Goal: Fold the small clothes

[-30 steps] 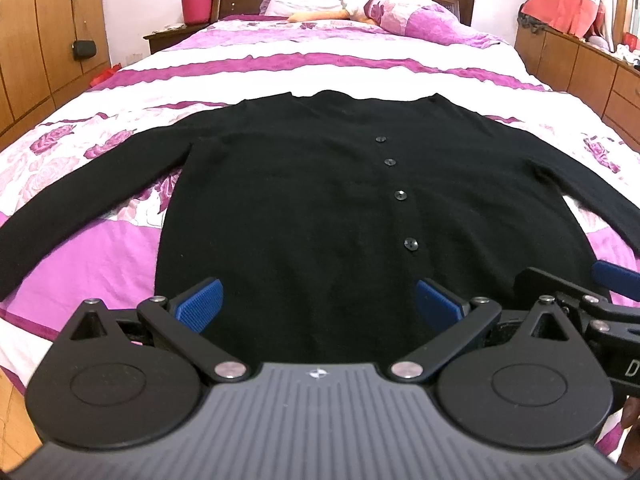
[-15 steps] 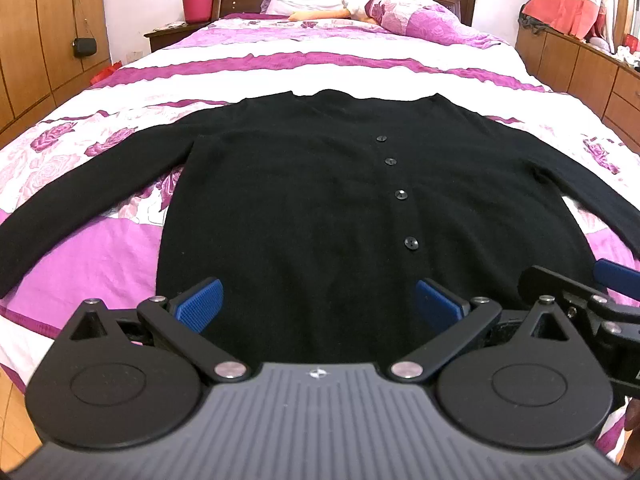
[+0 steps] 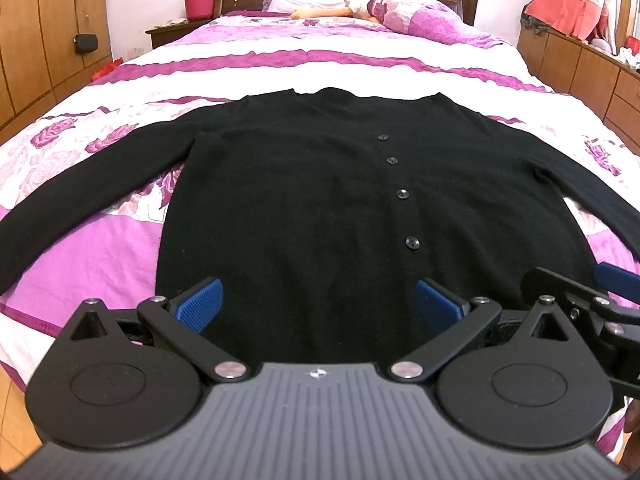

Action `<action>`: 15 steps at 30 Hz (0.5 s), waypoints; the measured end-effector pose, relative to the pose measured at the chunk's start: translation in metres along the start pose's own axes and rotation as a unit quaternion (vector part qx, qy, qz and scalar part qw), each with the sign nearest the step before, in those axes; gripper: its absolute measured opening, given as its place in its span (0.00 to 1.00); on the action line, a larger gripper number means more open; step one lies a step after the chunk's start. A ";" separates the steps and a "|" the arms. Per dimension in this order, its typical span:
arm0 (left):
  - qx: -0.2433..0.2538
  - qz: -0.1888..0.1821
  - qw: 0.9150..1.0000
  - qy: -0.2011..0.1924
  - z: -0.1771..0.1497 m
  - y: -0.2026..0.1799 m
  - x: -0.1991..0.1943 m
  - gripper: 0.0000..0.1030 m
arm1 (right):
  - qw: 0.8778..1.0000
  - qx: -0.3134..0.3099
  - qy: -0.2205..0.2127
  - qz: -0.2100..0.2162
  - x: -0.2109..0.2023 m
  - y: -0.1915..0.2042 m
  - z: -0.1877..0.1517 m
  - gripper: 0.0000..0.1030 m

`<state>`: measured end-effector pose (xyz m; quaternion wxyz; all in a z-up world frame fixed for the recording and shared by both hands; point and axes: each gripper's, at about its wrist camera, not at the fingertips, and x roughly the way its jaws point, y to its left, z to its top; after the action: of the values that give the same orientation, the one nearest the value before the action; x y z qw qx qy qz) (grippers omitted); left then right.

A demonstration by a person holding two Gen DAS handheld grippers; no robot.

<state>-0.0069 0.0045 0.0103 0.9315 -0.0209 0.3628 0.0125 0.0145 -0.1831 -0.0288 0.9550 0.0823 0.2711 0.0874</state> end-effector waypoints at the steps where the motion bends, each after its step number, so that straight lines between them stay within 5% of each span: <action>1: 0.001 -0.001 1.000 0.002 0.001 0.000 0.001 1.00 | 1.000 0.001 0.002 0.001 0.000 0.000 0.000 1.00; 15: 0.018 -0.017 1.000 0.018 0.025 -0.015 0.032 1.00 | 0.999 0.039 0.024 0.008 0.021 -0.025 0.011 1.00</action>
<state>0.0346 -0.0092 0.0073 0.9253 -0.0109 0.3789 -0.0106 0.0407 -0.2040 -0.0355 0.9435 0.1195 0.2968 0.0864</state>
